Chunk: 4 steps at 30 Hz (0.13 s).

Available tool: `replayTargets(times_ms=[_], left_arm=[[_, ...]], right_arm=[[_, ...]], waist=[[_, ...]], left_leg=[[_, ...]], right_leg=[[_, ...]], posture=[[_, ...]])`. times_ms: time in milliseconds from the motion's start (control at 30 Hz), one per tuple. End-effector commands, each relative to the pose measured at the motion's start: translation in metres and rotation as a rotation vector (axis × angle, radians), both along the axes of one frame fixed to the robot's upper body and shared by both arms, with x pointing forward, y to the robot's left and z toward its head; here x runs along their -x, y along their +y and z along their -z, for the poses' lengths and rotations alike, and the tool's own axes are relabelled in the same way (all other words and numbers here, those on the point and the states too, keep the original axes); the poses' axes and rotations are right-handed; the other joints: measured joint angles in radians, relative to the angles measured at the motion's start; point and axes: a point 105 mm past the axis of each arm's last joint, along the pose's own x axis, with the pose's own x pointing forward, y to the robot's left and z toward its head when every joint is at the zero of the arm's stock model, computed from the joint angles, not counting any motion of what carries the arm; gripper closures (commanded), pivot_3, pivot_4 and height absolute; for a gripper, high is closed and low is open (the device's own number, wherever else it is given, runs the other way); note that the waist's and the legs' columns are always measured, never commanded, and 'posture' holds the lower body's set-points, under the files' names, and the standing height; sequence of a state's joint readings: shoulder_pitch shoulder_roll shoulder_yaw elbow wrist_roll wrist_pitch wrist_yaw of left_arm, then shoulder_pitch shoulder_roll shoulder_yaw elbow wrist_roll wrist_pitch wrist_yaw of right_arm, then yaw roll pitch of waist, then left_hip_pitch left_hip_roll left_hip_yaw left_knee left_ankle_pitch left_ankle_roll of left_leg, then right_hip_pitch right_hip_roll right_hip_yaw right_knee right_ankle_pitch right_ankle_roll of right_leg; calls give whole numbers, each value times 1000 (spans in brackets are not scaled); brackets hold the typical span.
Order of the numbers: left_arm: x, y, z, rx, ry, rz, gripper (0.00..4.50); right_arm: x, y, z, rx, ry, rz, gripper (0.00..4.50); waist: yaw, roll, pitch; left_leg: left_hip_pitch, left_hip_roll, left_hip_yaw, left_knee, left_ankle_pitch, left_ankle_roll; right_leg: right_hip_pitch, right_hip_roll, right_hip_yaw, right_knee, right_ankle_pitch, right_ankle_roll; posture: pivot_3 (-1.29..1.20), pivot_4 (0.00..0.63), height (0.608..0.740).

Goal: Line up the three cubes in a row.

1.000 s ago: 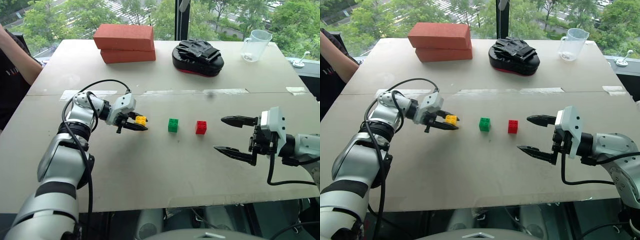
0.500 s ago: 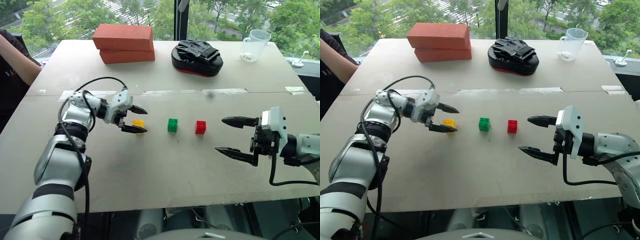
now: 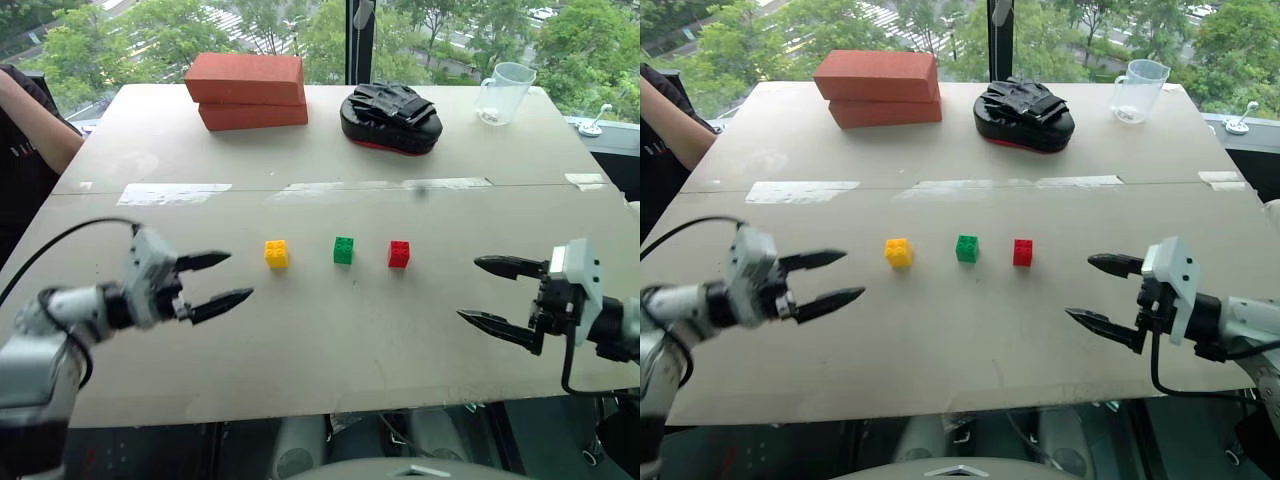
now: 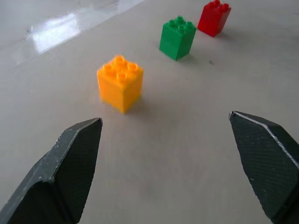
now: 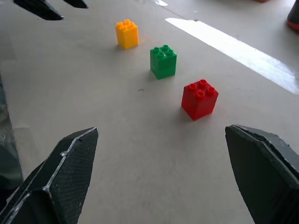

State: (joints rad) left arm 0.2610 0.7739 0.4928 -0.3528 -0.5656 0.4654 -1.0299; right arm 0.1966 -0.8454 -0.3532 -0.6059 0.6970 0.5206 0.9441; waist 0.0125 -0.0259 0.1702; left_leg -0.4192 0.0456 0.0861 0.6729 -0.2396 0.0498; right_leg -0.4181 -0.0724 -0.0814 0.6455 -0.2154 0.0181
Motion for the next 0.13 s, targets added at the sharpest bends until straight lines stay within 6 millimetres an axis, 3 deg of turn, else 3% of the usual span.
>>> replayTargets(times_ms=[33,133], left_arm=[[13,9,-12,-15,-61,-136,62],[34,15,0,-11,-5,-197,62]], right_arm=[[4,-12,-5,44,-32,23,0],[8,-21,4,72,0,60,0]], waist=[[6,0,0],[6,0,0]], left_leg=[[2,0,-1,0,0,0],[3,1,-2,-2,0,-1]], right_leg=[[2,0,-1,0,0,0],[3,-1,-3,-2,0,0]], posture=[[0,150,740],[0,150,740]])
